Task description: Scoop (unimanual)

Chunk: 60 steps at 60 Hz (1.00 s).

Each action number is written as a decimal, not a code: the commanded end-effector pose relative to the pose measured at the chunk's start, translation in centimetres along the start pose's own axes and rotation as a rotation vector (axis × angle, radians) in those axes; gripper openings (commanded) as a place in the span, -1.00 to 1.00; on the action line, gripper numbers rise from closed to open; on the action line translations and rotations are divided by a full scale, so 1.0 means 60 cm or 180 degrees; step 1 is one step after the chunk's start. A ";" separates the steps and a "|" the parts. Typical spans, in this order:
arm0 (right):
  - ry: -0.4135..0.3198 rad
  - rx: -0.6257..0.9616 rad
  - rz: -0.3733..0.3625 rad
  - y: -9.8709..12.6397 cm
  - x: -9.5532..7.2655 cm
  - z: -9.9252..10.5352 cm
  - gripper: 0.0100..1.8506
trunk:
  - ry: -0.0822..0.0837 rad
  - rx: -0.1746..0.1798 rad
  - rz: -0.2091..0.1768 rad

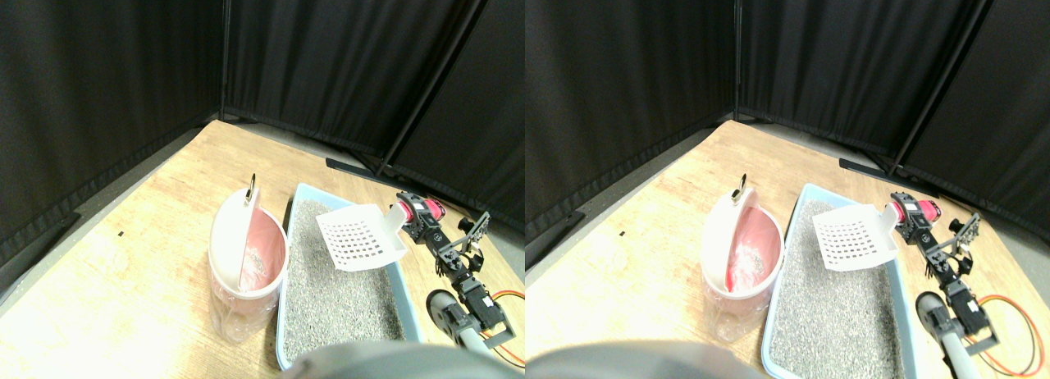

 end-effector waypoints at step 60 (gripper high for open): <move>-0.0484 0.0518 -0.0685 -0.095 -0.113 -0.094 -0.95 | 0.0096 0.0146 -0.0369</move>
